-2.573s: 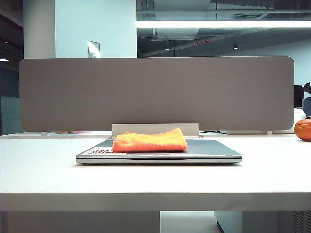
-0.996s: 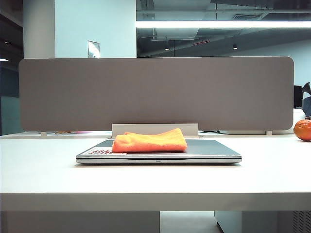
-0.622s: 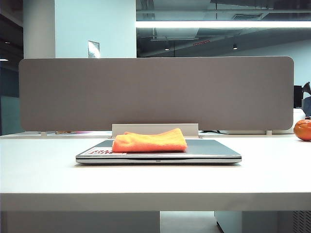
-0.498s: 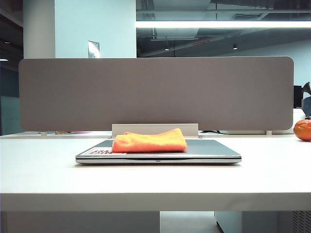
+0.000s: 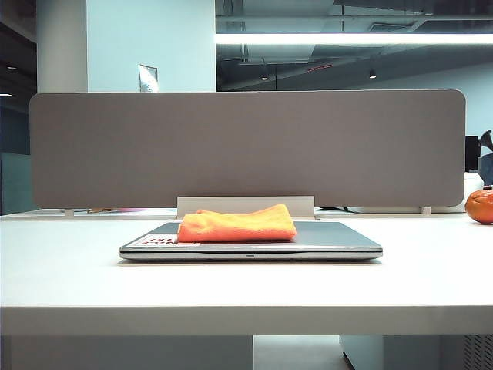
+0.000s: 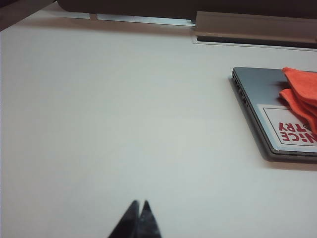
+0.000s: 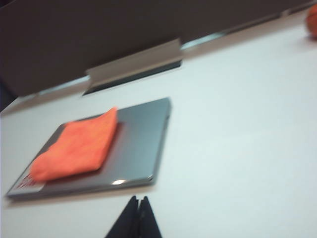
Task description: Pick up the orange rag and put it over the laptop.
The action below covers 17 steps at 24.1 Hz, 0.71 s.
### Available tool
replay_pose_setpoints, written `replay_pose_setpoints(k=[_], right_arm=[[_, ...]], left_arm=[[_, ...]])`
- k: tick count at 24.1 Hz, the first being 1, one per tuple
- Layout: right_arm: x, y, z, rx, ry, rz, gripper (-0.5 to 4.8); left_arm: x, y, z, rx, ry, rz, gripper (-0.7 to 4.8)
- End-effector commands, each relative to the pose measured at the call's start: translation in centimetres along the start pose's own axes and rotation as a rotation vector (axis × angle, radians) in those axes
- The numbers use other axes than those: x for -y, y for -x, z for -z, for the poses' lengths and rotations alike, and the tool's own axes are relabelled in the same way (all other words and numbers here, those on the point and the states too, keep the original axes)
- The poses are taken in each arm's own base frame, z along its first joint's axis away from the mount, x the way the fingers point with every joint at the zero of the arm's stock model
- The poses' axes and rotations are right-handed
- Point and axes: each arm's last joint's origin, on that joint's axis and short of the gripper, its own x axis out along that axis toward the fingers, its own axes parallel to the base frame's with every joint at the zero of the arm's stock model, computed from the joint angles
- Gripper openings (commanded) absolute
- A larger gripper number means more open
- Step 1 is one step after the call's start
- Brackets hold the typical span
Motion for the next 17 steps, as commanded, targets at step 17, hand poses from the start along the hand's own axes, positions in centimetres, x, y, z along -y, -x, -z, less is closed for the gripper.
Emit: replay_pose_setpoints(k=[17], right_arm=[[2.9,-2.6,5.5,-0.028,0.097,0.166,-0.05]], left_arm=[[0.0,0.0,0.1,-0.010,-0.004,0.003,-0.06]])
